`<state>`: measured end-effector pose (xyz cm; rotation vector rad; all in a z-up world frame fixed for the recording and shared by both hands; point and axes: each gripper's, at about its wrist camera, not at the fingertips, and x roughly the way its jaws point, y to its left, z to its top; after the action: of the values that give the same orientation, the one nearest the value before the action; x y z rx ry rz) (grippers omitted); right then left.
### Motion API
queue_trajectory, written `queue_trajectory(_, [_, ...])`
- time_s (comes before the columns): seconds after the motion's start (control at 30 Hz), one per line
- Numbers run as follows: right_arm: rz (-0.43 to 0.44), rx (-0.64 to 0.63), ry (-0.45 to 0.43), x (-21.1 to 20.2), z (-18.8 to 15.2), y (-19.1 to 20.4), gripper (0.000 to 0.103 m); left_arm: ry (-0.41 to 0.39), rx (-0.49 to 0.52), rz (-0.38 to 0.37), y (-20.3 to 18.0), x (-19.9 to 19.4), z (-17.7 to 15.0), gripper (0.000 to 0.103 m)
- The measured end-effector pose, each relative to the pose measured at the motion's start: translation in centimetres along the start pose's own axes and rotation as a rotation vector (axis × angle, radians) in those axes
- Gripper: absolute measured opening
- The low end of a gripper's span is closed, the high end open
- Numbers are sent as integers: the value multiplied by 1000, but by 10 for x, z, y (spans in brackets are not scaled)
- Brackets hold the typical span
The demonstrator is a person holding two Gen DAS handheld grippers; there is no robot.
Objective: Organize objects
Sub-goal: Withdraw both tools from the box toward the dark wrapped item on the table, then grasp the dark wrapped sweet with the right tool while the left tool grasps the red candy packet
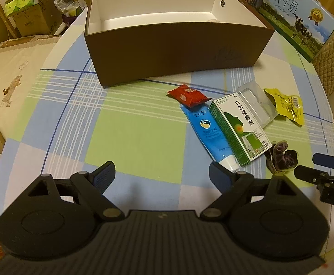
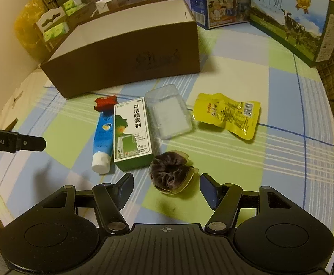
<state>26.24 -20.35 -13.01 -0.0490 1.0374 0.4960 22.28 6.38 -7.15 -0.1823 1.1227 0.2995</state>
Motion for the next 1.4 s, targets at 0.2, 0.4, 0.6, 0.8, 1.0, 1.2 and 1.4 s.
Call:
queue_trajectory(0.2, [-27, -46, 7, 15, -4, 4, 61, 15, -3, 4, 2, 9, -1, 87])
queue_trajectory(0.4, [-46, -62, -7, 30, -7, 3, 61, 26, -11, 12, 6, 16, -2, 87])
queue_trajectory(0.6, [-66, -102, -2, 43, -11, 5, 61, 30, -13, 21, 8, 22, 0, 87])
queue_trajectory(0.8, [-63, -124, 0, 51, -9, 10, 61, 34, -11, 22, 8, 27, 3, 87])
queue_trajectory(1.0, [-88, -167, -3, 58, -10, 13, 45, 36, -7, 28, 7, 31, 6, 87])
queue_trajectory(1.2, [-63, -114, -19, 53, -8, -2, 28, 44, -6, 31, 8, 36, 8, 87])
queue_trajectory(1.4, [-108, -58, -36, 44, -2, -20, 23, 48, 3, 31, 5, 45, 13, 87])
